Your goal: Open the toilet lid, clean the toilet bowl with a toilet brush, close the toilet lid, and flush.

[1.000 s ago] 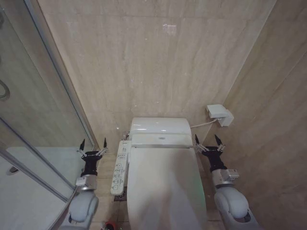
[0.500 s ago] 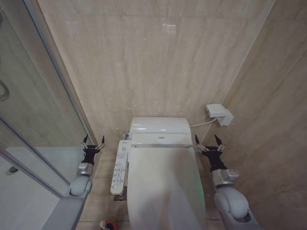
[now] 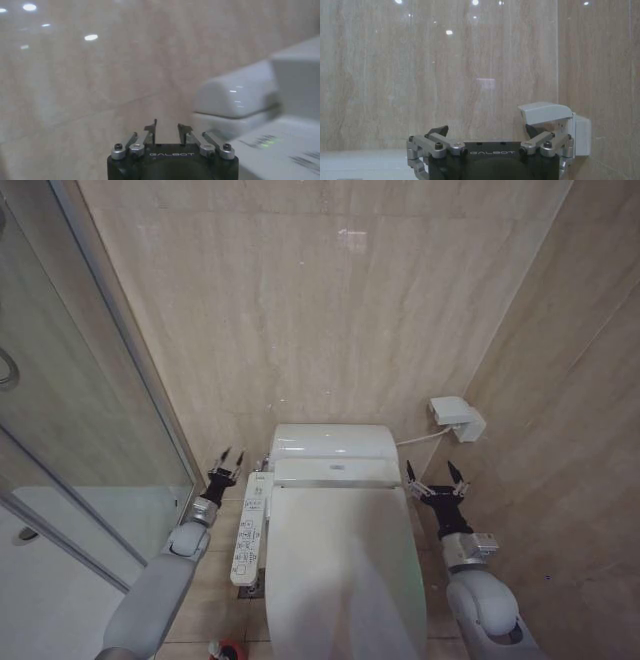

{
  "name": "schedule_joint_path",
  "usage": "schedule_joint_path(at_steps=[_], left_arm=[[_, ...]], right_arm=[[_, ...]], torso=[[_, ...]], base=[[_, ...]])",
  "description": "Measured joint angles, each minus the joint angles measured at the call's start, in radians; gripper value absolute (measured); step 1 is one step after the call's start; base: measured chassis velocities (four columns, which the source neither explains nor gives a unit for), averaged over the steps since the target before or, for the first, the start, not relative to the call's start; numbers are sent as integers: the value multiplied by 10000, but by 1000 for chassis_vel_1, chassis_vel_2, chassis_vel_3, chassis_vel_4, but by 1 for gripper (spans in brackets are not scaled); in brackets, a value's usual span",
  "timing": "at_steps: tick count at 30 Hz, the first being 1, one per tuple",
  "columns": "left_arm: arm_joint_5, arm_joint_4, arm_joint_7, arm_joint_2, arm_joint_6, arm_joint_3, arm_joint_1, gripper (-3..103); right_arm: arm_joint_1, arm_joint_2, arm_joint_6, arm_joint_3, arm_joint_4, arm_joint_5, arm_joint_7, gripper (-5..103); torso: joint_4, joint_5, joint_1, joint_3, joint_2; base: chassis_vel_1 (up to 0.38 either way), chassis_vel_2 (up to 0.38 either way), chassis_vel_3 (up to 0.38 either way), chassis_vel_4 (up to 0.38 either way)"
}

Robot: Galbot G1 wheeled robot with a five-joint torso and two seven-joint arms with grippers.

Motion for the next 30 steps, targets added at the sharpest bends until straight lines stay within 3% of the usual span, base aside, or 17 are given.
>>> schedule_joint_path(at_steps=[5,6,13,14,23,30], left_arm=[[646,143,646,168,-201,99,46,36],[709,148,765,205,-207,120,49,10],[1019,262,1007,310,-279,83,-57,10],[1034,310,1022,334,-304,100,-88,0],[1163,777,1219,374,-714,668,-367,0],[1313,977,1385,360,-824,756,-507,0]], right_arm=[[0,0,0,0,0,0,0,100],[0,0,0,0,0,0,0,100],[0,0,0,0,0,0,0,100],[0,0,0,0,0,0,0,100],[0,0,0,0,0,0,0,100],[0,0,0,0,0,0,0,100]], torso=[[4,-1,-1,0,0],[3,0,-1,0,0],[-1,0,-1,0,0],[0,0,-1,0,0],[9,4,-1,-1,2],[3,4,-2,-1,2]], base=[[0,0,0,0],[0,0,0,0],[0,0,0,0],[0,0,0,0],[0,0,0,0],[0,0,0,0]])
